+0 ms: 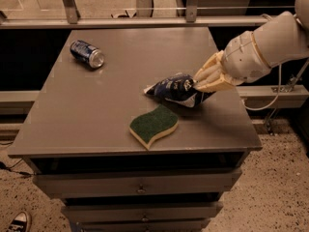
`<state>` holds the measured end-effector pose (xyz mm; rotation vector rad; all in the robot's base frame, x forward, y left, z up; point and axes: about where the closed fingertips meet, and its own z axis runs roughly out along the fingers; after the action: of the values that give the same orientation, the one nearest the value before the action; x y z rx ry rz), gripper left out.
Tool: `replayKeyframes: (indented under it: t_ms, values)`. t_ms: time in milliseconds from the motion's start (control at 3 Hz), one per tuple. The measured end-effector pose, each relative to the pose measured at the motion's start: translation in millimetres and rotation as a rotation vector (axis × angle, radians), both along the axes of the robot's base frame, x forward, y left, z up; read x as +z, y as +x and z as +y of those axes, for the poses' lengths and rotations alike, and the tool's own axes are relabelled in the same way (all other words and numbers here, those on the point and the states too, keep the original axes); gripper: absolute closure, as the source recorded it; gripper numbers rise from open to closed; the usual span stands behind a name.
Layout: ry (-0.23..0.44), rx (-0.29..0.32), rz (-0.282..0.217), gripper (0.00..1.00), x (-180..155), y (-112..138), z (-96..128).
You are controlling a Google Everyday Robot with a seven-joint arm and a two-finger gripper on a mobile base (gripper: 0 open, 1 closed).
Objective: Move blue chip bag near sponge
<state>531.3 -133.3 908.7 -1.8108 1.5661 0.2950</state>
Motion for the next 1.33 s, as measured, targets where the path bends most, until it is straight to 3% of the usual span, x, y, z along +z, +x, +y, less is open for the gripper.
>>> replayKeyframes:
  t_ms: [667,1000,1333]
  values:
    - [-0.029,0.073,0.024,0.42,-10,-23,7]
    - [-0.046,0.061,0.017,0.10,-7,-24,-1]
    - [-0.056,0.004,-0.015,0.00,7,-18,-22]
